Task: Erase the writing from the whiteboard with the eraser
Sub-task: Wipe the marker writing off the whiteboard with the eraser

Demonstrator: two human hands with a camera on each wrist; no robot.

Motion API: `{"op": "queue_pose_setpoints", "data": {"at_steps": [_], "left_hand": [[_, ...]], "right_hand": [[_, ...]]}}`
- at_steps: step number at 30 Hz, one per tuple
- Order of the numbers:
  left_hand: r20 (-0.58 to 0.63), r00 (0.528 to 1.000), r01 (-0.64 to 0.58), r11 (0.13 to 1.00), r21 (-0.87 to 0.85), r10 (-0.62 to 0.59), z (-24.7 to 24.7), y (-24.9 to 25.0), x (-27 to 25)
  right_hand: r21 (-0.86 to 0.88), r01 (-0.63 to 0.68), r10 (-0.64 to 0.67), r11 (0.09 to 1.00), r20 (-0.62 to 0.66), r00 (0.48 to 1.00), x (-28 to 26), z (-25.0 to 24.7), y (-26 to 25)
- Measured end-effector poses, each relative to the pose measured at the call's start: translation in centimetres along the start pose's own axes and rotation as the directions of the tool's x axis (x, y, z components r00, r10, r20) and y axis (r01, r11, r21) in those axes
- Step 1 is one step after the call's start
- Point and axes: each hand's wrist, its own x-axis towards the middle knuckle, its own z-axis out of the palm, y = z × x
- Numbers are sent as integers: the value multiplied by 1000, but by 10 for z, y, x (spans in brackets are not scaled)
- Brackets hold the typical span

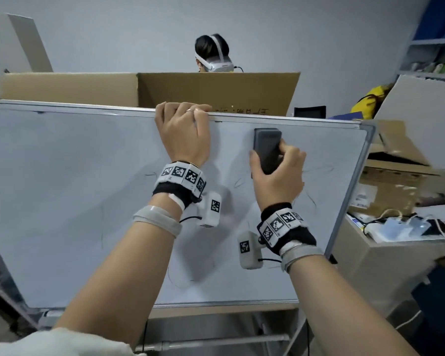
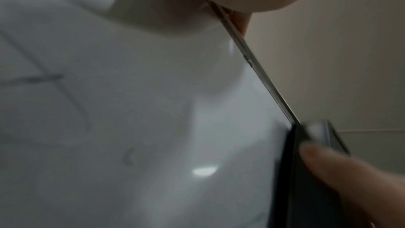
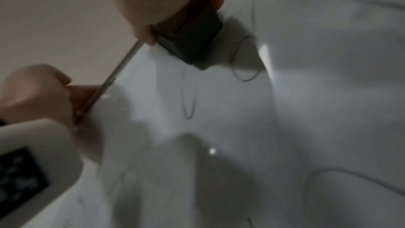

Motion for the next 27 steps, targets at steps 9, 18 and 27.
{"op": "queue_pose_setpoints", "data": {"at_steps": [9,18,27], "left_hand": [[133,989,-35,973,-227,67,-29,-19,6],[148,989,46,960,-276,-5,-25,-12,5],[106,993,-29,990,-139,44,-19,-20,3]], "right_hand": [[-46,357,-343,933,186,921,-4,40,-71],[-111,121,-119,986,30,992,6,21,-45],[-125,145,-134,982,93,987,-3,26,-41]]}}
